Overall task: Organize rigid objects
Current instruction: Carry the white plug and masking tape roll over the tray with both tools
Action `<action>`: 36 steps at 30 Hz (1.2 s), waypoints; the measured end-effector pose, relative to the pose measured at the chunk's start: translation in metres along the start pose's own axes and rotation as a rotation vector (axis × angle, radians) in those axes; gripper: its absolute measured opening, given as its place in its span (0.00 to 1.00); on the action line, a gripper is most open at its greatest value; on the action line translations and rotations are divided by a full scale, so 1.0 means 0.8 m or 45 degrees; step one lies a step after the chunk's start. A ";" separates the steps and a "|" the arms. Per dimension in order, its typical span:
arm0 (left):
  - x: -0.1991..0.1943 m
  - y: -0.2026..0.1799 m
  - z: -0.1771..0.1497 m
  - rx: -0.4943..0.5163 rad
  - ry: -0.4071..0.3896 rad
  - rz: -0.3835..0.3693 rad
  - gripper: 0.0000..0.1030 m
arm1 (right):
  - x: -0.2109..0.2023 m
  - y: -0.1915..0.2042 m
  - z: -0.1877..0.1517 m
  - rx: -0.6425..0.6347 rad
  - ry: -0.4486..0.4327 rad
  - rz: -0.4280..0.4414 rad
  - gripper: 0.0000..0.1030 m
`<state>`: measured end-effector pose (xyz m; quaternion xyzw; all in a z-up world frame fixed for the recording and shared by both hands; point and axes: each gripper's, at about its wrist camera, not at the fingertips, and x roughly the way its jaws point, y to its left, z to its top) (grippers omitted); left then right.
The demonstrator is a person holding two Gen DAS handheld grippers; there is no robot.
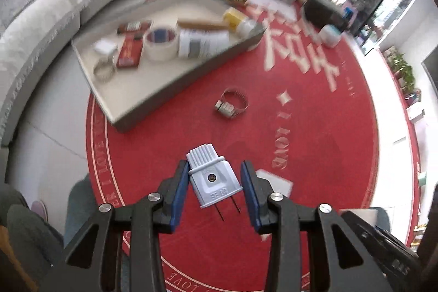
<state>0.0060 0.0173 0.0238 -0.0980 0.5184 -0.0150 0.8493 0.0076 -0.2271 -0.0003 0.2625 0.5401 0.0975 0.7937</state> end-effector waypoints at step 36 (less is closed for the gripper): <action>-0.135 0.090 0.171 -0.057 -0.511 0.180 0.40 | -0.043 0.277 0.169 -0.501 -0.241 0.106 0.49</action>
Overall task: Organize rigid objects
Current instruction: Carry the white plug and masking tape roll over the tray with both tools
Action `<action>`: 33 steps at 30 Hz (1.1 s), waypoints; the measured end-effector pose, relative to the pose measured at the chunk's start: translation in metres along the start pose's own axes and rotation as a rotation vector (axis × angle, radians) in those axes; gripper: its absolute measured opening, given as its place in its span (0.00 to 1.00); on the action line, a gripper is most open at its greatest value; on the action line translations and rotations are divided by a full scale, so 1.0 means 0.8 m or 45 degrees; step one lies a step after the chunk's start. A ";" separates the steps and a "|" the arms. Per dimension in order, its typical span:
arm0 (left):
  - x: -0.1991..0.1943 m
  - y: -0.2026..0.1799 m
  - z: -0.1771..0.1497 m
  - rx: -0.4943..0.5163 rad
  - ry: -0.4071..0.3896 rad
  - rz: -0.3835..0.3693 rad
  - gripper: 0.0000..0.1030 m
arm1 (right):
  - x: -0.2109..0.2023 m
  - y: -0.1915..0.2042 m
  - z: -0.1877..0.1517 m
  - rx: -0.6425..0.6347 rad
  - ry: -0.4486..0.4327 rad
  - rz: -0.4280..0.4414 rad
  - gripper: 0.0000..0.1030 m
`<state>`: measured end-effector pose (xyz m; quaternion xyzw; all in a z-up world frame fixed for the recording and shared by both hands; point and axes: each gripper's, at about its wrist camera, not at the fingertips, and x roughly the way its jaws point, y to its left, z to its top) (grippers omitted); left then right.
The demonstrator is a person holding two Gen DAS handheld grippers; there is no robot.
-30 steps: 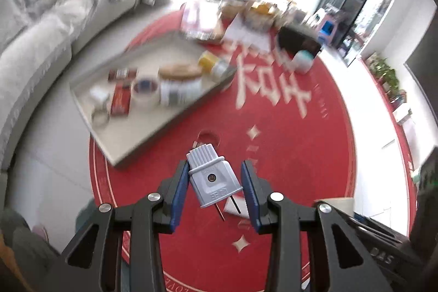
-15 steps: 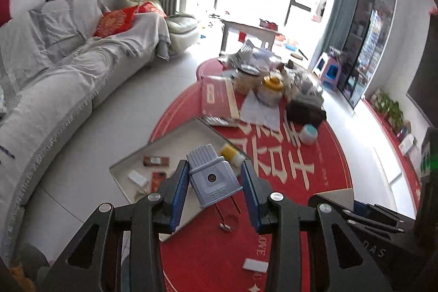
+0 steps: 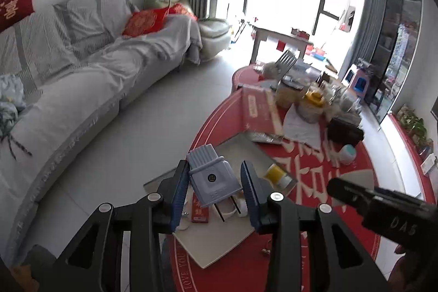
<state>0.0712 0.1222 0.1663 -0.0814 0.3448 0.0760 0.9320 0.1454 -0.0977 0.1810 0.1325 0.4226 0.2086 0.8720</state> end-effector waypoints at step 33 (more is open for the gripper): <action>0.144 0.039 -0.056 -0.049 0.297 0.083 0.40 | 0.148 -0.017 -0.011 0.037 0.287 -0.082 0.49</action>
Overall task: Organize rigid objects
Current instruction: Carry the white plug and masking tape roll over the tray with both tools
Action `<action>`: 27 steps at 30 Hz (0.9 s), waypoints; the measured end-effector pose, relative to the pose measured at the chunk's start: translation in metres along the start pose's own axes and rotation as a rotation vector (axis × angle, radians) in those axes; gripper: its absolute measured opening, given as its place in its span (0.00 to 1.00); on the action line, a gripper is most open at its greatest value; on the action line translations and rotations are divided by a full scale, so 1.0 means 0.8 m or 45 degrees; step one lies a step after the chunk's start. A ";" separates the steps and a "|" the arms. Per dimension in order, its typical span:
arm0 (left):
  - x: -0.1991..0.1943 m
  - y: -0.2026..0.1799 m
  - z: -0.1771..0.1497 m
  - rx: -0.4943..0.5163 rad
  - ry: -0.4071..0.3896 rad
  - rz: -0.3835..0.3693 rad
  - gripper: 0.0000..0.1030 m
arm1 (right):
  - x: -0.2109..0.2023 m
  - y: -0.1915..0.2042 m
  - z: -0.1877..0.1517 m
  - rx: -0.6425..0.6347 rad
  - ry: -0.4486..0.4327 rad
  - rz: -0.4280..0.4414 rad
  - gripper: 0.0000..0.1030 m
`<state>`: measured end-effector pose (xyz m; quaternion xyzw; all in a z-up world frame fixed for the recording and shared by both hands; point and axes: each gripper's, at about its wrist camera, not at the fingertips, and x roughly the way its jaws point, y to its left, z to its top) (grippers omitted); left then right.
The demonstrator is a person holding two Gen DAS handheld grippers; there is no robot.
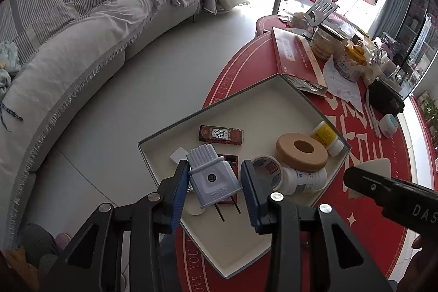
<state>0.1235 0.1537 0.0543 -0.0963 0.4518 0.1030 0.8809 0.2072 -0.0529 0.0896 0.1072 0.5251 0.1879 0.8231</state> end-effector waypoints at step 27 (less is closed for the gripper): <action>0.039 0.007 0.012 -0.024 0.060 0.019 0.40 | 0.040 0.003 0.026 -0.008 0.002 -0.001 0.49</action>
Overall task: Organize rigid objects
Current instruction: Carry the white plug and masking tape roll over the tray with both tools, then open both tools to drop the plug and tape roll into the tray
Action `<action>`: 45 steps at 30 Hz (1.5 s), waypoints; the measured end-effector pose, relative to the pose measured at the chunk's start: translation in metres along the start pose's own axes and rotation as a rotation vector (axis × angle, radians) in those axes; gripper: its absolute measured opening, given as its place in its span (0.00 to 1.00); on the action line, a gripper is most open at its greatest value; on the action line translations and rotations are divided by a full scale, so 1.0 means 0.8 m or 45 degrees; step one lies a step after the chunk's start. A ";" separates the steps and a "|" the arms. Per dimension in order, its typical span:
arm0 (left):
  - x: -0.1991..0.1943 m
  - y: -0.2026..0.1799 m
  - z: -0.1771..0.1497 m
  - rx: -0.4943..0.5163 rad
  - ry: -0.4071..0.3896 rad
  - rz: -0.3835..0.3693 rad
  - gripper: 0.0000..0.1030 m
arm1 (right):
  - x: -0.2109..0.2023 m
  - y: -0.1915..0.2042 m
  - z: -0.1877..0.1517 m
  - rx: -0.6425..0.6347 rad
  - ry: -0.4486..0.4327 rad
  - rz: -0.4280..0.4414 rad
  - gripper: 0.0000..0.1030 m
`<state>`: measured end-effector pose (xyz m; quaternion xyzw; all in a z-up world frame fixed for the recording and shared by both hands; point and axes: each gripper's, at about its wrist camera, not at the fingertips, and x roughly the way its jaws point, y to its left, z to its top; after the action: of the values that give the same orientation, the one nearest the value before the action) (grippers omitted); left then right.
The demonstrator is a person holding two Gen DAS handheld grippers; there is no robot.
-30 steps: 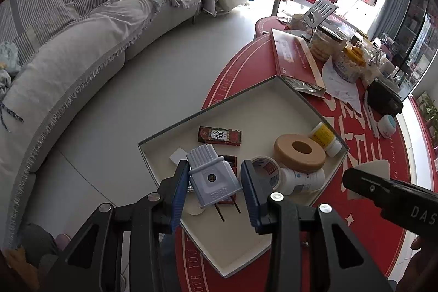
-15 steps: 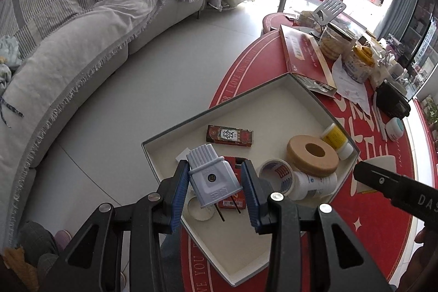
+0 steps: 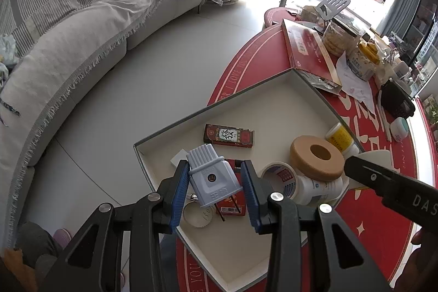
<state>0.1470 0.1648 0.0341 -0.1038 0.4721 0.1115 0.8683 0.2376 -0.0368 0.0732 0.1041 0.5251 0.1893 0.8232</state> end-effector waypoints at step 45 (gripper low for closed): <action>0.056 -0.002 0.002 -0.011 0.097 0.007 0.40 | 0.055 0.021 0.033 -0.032 0.025 -0.020 0.49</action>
<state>0.1726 0.1683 -0.0028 -0.1102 0.5046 0.1119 0.8489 0.2745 -0.0022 0.0544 0.0878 0.5316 0.1901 0.8207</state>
